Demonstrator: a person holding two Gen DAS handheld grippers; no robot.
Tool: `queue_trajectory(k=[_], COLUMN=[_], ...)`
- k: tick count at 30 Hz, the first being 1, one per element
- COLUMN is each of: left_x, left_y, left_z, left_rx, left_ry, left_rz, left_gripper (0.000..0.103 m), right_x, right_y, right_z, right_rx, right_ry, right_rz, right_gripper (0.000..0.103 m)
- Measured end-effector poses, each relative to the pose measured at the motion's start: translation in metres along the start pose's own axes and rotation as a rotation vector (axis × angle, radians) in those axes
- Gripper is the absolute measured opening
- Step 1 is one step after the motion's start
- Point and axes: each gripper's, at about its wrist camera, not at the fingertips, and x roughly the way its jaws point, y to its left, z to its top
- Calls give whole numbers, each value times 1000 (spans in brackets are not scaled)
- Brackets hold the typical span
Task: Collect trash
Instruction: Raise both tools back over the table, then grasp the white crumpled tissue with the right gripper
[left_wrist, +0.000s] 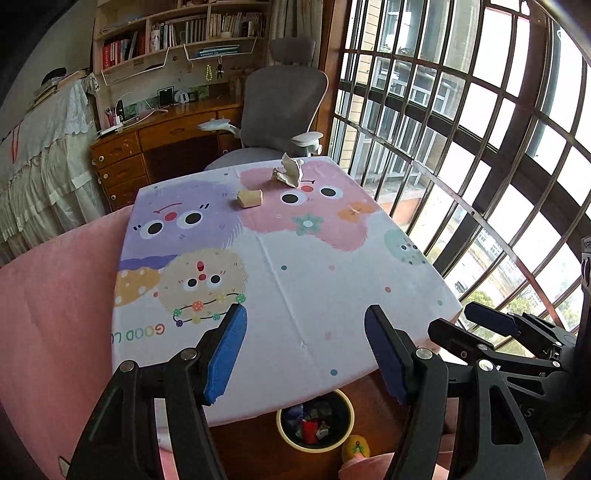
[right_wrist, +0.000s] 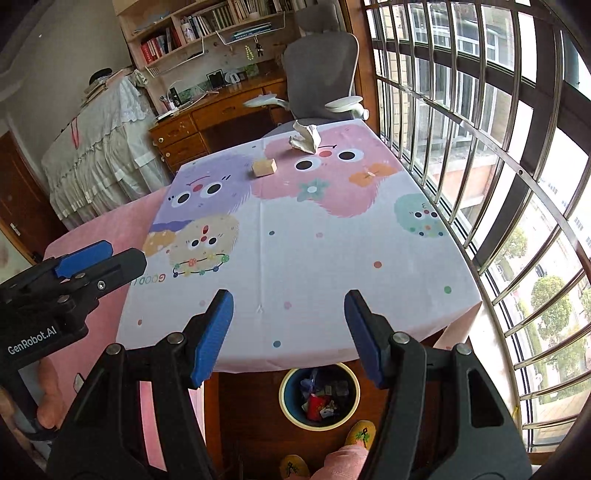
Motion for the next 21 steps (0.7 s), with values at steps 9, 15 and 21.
queue_trajectory(k=[9, 15, 21], left_x=[94, 217, 346], left_y=[27, 62, 86], left_z=[78, 152, 209], left_rx=[-77, -253, -336], left_ry=[22, 135, 258], left_rz=[131, 165, 118], left_gripper=[68, 67, 68], right_x=[115, 246, 373], right_y=[-35, -65, -84], right_z=[112, 209, 285], right_rx=[-76, -125, -188], right_ry=[13, 81, 129], right_rz=[78, 131, 160], right_gripper=[60, 60, 60])
